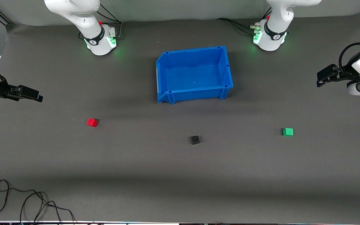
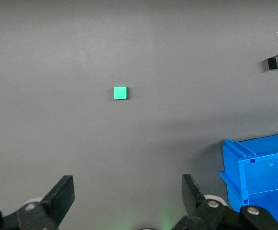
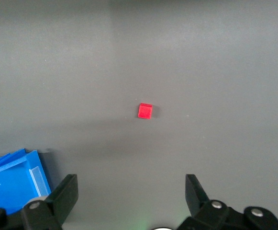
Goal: Attach green and red cubes to black cube
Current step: 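Move the right gripper toward the red cube while the left gripper approaches the green cube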
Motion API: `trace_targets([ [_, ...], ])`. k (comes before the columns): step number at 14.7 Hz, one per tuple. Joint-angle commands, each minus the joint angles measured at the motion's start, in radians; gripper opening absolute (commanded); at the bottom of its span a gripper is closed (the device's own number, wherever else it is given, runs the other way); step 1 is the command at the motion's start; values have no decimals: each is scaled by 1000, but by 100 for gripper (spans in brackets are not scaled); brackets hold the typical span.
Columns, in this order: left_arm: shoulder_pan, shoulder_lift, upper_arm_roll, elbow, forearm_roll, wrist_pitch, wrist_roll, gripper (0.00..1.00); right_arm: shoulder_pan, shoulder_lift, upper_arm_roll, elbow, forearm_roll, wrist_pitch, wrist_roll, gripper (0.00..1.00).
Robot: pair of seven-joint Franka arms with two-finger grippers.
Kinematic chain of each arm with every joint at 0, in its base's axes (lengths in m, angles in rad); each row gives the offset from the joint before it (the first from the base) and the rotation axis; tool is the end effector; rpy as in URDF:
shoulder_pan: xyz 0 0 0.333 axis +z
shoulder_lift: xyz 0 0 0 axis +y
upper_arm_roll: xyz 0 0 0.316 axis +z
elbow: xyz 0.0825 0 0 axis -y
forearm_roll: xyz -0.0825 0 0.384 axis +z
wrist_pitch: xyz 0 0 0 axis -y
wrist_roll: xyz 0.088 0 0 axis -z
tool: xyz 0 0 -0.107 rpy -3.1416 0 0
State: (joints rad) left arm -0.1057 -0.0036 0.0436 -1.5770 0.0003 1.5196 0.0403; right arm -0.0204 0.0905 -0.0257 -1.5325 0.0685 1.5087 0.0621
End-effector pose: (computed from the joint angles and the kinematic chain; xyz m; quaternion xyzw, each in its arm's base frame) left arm 0.5466 -0.0339 0.6192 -0.9983 0.0512 0.0269 0.0004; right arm 0.5735 -0.0181 0.5865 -0.9964 0.0538 0.0573 0.0326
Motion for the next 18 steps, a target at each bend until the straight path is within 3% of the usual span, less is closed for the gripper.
trace_targets([
  [1, -11, -16, 4, -9, 12, -9, -10, 100, 4, -8, 0, -4, -15, -9, -7, 99],
  [9, -5, 8, 4, 31, 10, -13, -83, 100, 4, -3, 0, 0, -16, -9, -5, 99],
  [14, 6, 28, 13, 38, -23, -24, -542, 100, 4, -9, -8, -5, -16, -13, -4, 99],
  [18, 92, 56, 22, 40, -169, 28, -963, 100, 5, 6, -8, -21, -15, -5, -4, 99],
])
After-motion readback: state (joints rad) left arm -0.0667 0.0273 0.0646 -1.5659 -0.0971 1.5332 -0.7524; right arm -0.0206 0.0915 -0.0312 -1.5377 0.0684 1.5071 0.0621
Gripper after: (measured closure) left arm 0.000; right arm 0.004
